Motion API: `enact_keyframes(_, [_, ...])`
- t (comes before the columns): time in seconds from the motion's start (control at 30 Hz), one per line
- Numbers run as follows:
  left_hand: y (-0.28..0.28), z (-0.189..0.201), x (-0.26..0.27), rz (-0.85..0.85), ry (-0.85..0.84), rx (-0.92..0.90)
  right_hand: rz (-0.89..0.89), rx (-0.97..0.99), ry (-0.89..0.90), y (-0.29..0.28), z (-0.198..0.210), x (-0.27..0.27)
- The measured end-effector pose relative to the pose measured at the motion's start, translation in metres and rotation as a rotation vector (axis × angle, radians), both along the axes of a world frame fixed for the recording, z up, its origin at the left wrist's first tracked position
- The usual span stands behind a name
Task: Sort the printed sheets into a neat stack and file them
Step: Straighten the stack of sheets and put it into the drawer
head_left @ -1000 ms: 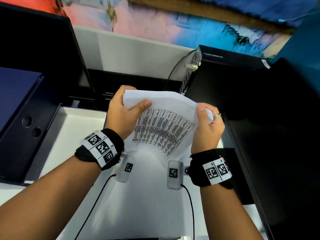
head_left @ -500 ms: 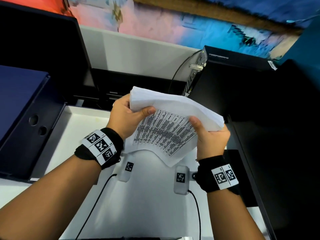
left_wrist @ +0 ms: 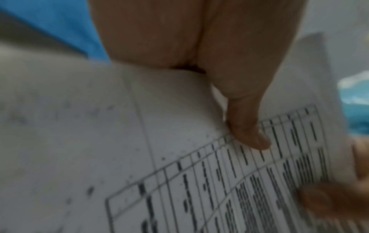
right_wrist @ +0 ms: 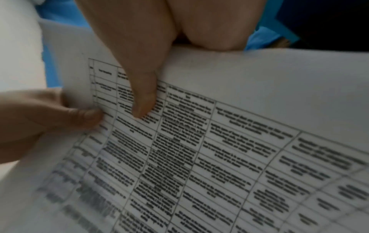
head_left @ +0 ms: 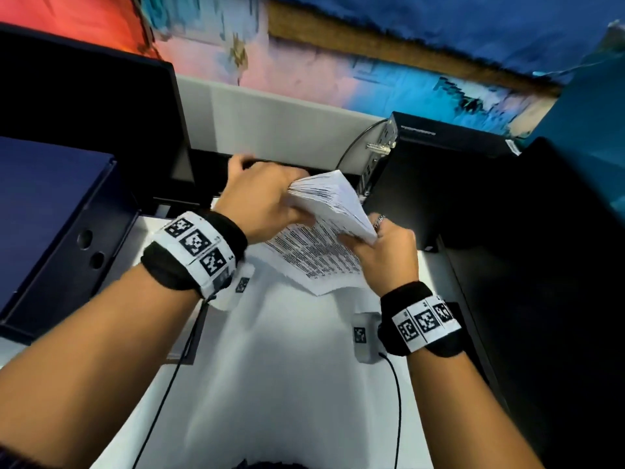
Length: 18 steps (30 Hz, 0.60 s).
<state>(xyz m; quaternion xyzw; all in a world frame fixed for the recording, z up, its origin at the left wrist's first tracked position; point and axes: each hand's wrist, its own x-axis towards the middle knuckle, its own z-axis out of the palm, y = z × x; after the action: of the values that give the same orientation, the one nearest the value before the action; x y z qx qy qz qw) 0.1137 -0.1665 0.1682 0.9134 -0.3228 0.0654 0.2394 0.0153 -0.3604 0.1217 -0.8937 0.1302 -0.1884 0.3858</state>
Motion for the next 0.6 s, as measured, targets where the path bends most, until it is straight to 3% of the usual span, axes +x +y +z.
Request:
enact_keyframes(0.07, [0.004,-0.002,0.003,-0.044,0.167,-0.125,-0.055,0.036,-0.017,-0.005,-0.004,0.001])
enact_keyframes(0.17, [0.017,-0.011,0.01,-0.002,0.229,-0.227,-0.329,0.059,-0.06,-0.019,-0.038,-0.01])
enact_keyframes(0.23, [0.03,-0.018,0.014,0.012,0.335,-0.352,-0.486,0.364,-0.115,-0.023,-0.06,-0.02])
enact_keyframes(0.3, [0.041,-0.025,0.017,0.004,0.491,-0.511,-0.479,0.762,-0.103,-0.024,-0.071,-0.027])
enact_keyframes(0.37, [0.046,-0.036,0.02,0.009,0.615,-0.641,-0.444,0.953,-0.005,-0.025,-0.074,-0.028])
enact_keyframes(0.43, [0.041,-0.05,0.019,0.068,0.621,-0.698,-0.444,0.929,0.021,-0.029,-0.07,-0.029])
enact_keyframes(0.6, [0.009,-0.076,-0.008,0.376,0.358,-0.866,-0.477,0.766,-0.25,-0.031,-0.049,-0.035])
